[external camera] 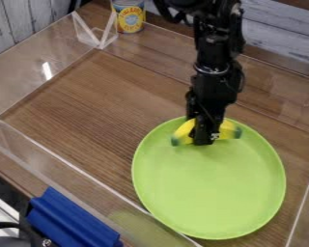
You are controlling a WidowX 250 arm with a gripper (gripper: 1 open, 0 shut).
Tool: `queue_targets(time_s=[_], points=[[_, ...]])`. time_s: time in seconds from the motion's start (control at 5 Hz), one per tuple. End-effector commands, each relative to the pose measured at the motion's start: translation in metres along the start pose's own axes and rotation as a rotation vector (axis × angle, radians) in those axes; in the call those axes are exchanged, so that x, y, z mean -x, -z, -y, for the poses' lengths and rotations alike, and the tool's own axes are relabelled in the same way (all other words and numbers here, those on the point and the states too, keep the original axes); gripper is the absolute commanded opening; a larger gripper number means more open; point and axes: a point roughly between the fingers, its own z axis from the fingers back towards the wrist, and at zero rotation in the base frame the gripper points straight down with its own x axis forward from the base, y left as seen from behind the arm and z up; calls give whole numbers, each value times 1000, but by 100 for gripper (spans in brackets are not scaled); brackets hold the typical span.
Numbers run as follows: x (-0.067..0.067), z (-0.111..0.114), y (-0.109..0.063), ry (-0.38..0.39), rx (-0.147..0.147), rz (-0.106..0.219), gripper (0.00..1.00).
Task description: Put the banana in the green plate
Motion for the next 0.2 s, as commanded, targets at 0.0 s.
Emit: queue_targets(time_s=[0.0], points=[[-5,3,-2,22,-16,24,0]])
